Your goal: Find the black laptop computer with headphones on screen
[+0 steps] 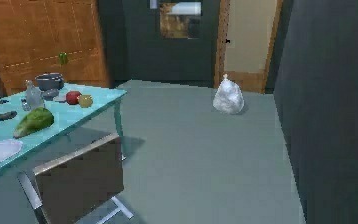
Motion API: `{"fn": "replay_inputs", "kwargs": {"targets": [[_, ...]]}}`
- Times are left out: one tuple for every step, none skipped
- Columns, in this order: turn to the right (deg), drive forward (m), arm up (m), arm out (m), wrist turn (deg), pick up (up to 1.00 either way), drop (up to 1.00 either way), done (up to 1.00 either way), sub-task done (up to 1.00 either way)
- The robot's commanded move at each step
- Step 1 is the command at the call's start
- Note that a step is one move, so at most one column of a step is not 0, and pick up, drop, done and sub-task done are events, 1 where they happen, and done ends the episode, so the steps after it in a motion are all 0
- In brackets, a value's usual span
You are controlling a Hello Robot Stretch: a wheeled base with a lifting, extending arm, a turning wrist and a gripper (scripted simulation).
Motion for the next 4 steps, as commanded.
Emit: {"fn": "replay_inputs", "kwargs": {"targets": [[0.0,1.00,0.00,0.00,0.0,0.00,0.00,0.00,0.00],[21.0,0.00,0.00,0.00,0.0,0.00,0.00,0.00,0.00],[0.0,0.10,0.00,0.00,0.0,0.00,0.00,0.00,0.00],[-24.0,0.00,0.00,0.00,0.0,0.00,0.00,0.00,0.00]]}}
